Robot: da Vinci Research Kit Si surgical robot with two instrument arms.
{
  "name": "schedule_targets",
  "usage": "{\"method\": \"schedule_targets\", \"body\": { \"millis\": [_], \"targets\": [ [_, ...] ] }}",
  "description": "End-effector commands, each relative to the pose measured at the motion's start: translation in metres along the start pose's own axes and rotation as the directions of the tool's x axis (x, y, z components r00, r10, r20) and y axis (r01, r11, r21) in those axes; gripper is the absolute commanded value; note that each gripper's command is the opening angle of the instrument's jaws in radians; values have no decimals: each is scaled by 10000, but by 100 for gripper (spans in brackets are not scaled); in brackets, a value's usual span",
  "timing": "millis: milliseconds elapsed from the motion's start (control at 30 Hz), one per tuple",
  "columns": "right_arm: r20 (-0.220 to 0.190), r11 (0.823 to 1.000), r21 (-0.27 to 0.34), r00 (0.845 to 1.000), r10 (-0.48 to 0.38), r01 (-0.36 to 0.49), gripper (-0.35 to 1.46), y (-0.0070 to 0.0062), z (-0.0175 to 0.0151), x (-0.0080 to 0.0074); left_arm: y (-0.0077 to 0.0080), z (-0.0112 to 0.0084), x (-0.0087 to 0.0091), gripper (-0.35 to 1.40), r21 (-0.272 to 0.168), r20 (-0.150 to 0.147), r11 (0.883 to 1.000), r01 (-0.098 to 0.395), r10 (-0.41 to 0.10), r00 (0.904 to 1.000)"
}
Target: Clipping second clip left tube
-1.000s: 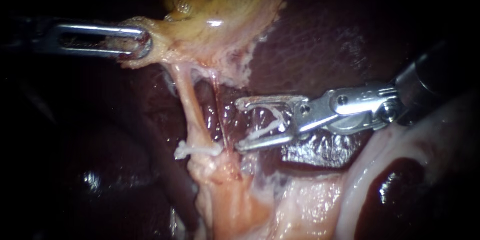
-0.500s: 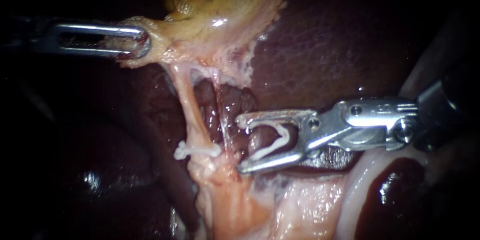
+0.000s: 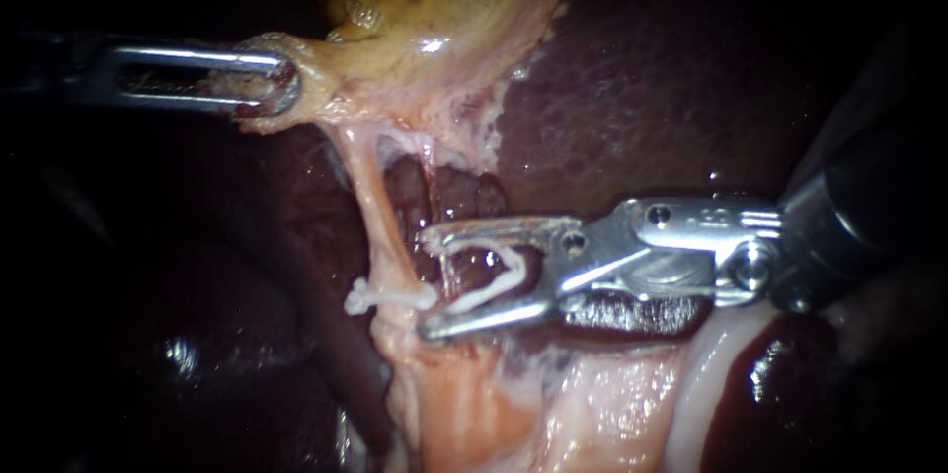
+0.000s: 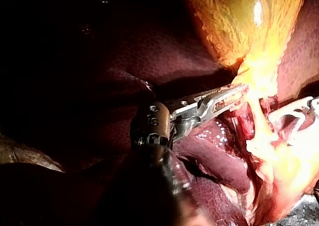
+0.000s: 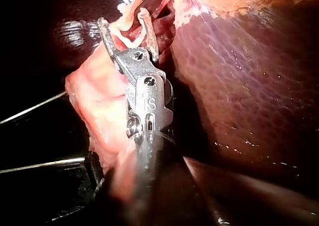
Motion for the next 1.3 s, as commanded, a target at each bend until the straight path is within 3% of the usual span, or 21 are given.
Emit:
{"method": "schedule_targets", "body": {
  "millis": [33,133,300,467,567,700,867,1000,1133,1233,1300],
  "targets": [
    [109,10000,-55,9999,36,-36,49,3,1,-1,0,0,0,-35,8,-8,10000,-1,1,10000],
    [385,9996,-280,9992,51,-40,49,13,7,-5,0,0,0,-35,9,-9,10000,-1,1,10000],
    [409,9990,-425,9990,151,-133,49,23,26,-8,0,1,-1,-35,17,-14,10000,-4,4,10000],
    [480,9997,-201,9987,143,-133,49,26,47,-6,0,1,-1,-35,18,-15,10000,-3,3,10000],
    [244,9999,15,9996,172,-172,49,25,59,-2,0,2,-1,-35,21,-17,10000,-6,6,10000],
    [-97,9986,481,9997,201,-197,49,18,66,3,0,2,-1,-35,26,-21,10000,-8,8,10000],
    [-417,9940,1094,9991,107,-61,49,-1,63,9,0,3,-2,-35,26,-21,10000,-9,9,10000],
    [-469,9886,1507,9989,72,0,46,-15,56,11,0,2,-2,-35,23,-18,10000,-9,9,10000],
    [-496,9839,1787,9988,35,54,39,-20,48,13,0,1,-1,-35,18,-15,10000,-8,8,10000],
    [-485,9854,1681,9982,351,-265,29,-20,44,17,0,1,-1,-35,17,-14,10000,-7,7,10000],
    [-438,9837,1684,9965,713,-630,9,-21,40,19,0,1,-1,-35,17,-14,10000,-7,7,10000]
  ]
}}
